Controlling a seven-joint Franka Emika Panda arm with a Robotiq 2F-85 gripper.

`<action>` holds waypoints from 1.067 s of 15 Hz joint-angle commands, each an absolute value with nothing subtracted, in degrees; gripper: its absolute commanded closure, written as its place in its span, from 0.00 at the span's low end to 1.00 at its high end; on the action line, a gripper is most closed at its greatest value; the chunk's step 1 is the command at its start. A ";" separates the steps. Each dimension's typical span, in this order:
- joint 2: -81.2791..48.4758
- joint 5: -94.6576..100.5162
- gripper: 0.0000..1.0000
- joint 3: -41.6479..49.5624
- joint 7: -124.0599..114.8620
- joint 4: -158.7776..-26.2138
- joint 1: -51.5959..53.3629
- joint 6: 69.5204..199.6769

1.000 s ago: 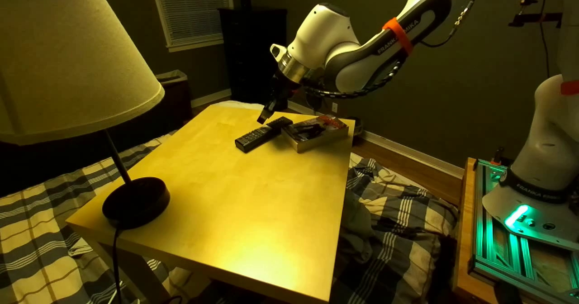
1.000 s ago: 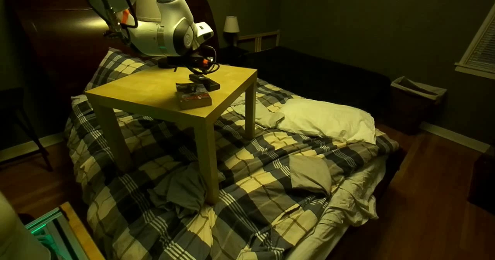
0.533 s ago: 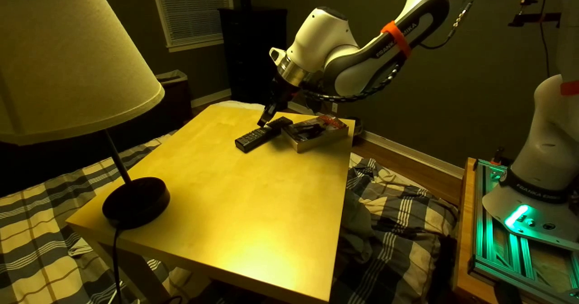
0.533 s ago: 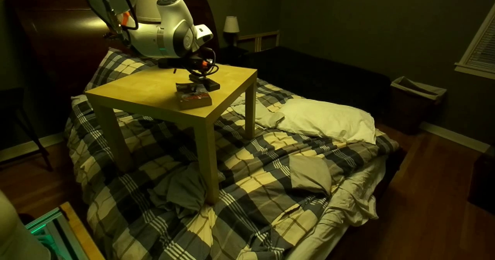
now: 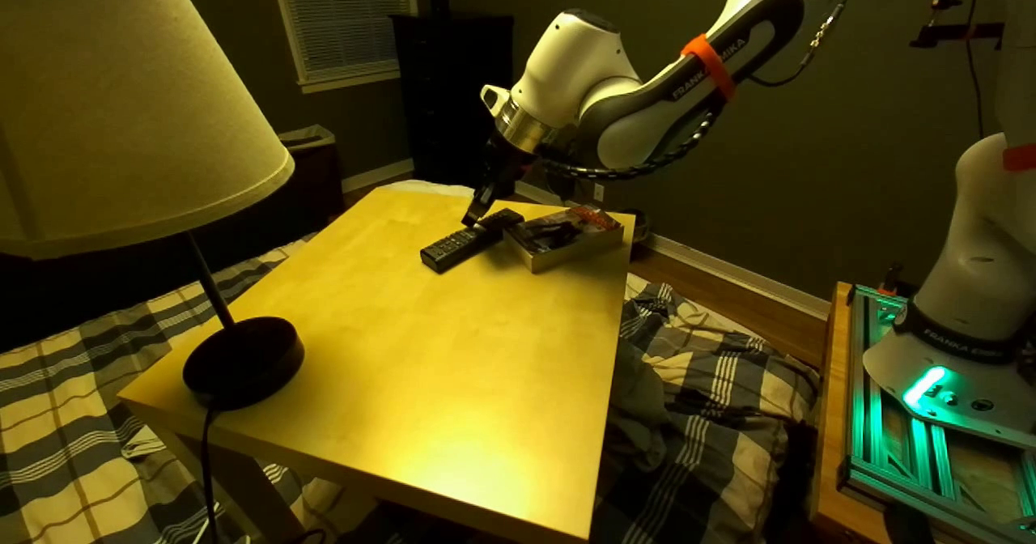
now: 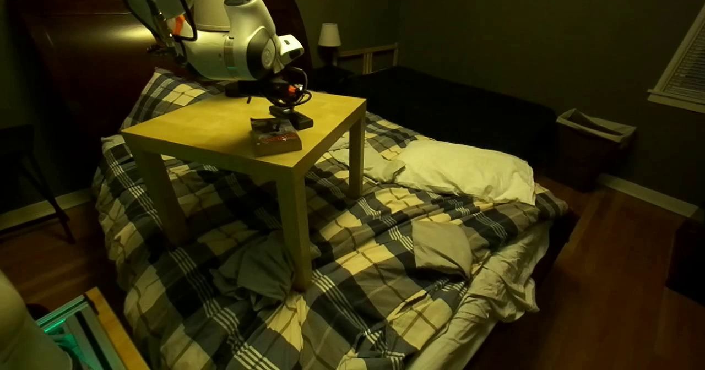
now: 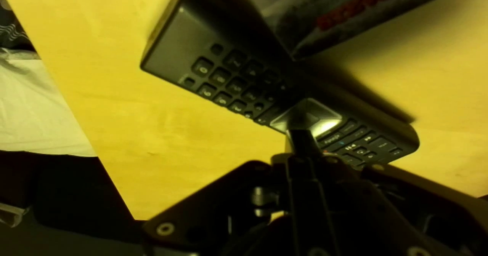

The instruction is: Press a button on the remote

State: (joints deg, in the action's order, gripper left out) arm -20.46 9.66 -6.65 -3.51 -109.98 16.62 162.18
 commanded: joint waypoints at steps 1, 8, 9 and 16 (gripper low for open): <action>-20.09 9.48 1.00 -6.66 -4.39 -109.64 16.85 158.86; -20.20 9.62 1.00 -6.76 -4.54 -109.62 16.89 157.64; -20.26 9.94 1.00 -6.57 -4.75 -109.72 17.06 157.72; -20.92 19.17 1.00 -1.91 -10.19 -110.16 22.18 158.27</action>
